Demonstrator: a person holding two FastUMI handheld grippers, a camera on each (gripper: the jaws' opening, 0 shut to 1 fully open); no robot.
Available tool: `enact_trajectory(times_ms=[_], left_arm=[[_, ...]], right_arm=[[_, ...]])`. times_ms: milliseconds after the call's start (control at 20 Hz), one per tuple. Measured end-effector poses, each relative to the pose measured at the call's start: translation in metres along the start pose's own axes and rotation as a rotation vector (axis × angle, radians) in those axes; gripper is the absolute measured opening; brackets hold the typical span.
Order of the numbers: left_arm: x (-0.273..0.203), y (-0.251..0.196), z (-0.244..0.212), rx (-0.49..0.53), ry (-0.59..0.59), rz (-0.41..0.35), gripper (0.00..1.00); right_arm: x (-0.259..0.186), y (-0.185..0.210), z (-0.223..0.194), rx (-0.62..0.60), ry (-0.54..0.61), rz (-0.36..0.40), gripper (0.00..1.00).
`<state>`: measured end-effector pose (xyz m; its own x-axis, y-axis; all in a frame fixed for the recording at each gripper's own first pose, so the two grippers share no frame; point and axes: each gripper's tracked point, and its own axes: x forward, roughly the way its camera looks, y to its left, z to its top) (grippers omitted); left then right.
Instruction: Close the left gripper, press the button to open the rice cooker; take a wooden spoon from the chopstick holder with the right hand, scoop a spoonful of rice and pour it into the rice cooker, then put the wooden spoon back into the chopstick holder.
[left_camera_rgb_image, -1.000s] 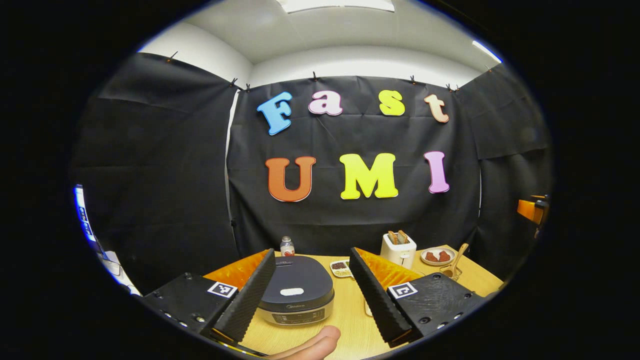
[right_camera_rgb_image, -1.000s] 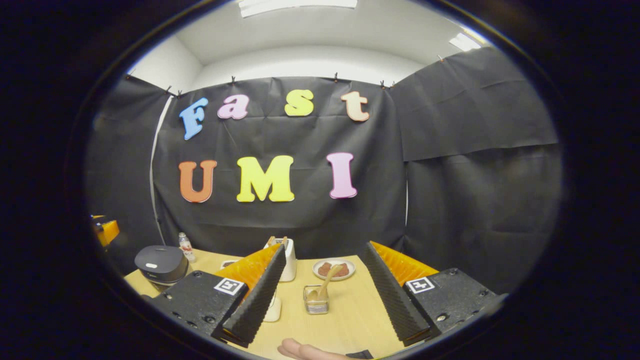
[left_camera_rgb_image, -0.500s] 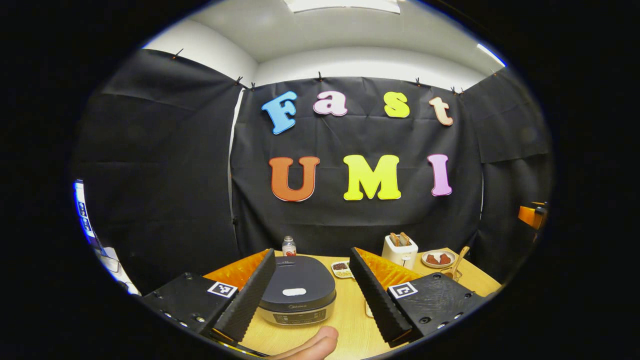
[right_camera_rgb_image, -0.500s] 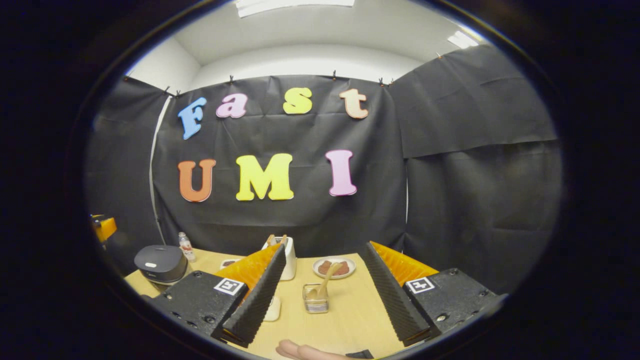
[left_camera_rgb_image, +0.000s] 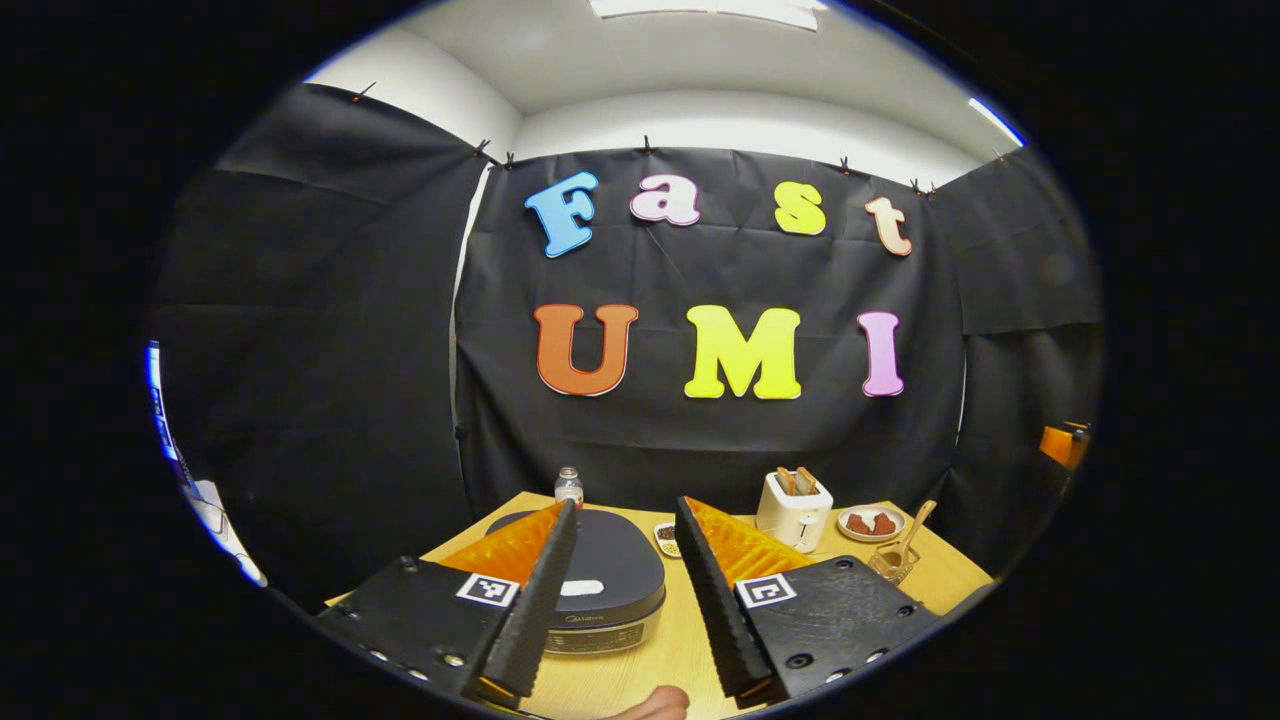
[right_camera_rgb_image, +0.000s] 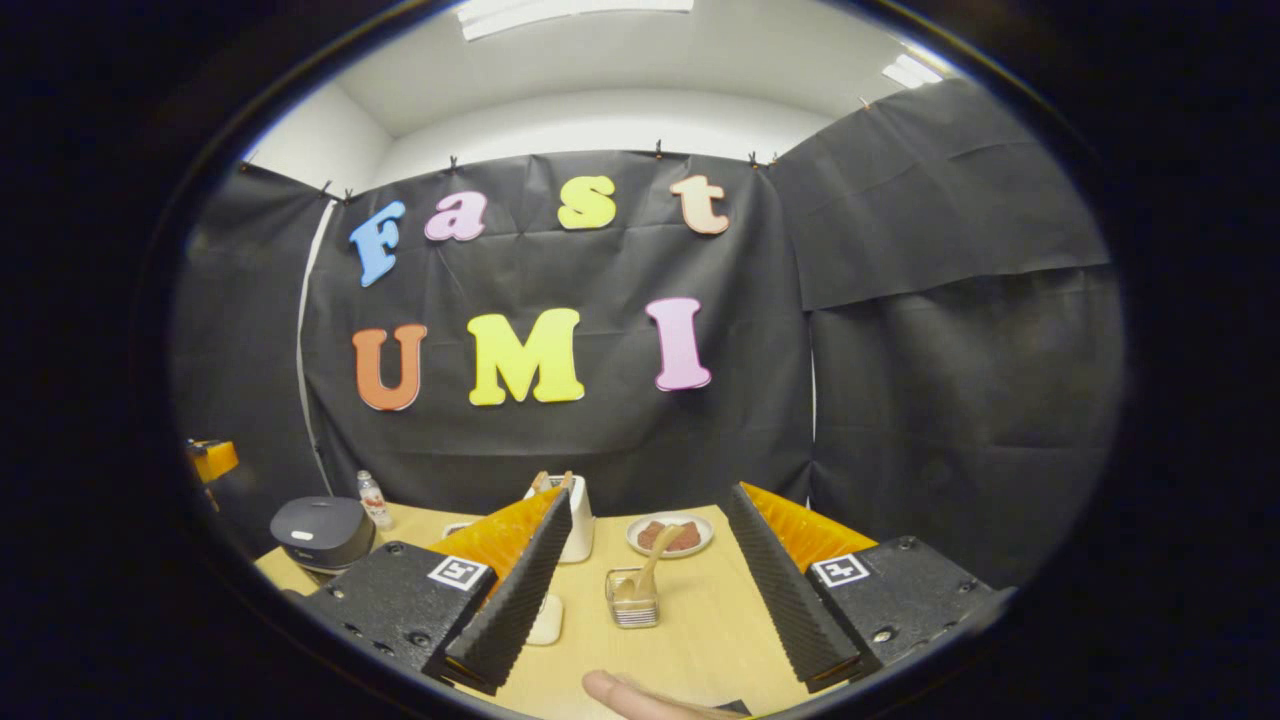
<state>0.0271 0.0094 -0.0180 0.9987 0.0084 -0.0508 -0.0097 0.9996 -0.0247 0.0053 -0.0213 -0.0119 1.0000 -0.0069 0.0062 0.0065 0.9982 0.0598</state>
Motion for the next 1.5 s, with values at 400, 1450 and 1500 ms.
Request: enact_trajectory(times_ms=[400,1450,1500], left_arm=[[0.040,0.015,-0.056,0.009,0.223,0.013,0.04],[0.095,0.044,-0.161,-0.054,0.627,0.126,0.00],[0.093,0.044,-0.162,-0.060,0.629,0.131,0.00]], right_arm=[[0.002,0.004,-0.009,0.016,0.011,0.017,0.96],[0.025,0.016,-0.058,-0.109,0.082,0.069,1.00],[0.027,0.014,-0.061,-0.107,0.086,0.066,0.96]])
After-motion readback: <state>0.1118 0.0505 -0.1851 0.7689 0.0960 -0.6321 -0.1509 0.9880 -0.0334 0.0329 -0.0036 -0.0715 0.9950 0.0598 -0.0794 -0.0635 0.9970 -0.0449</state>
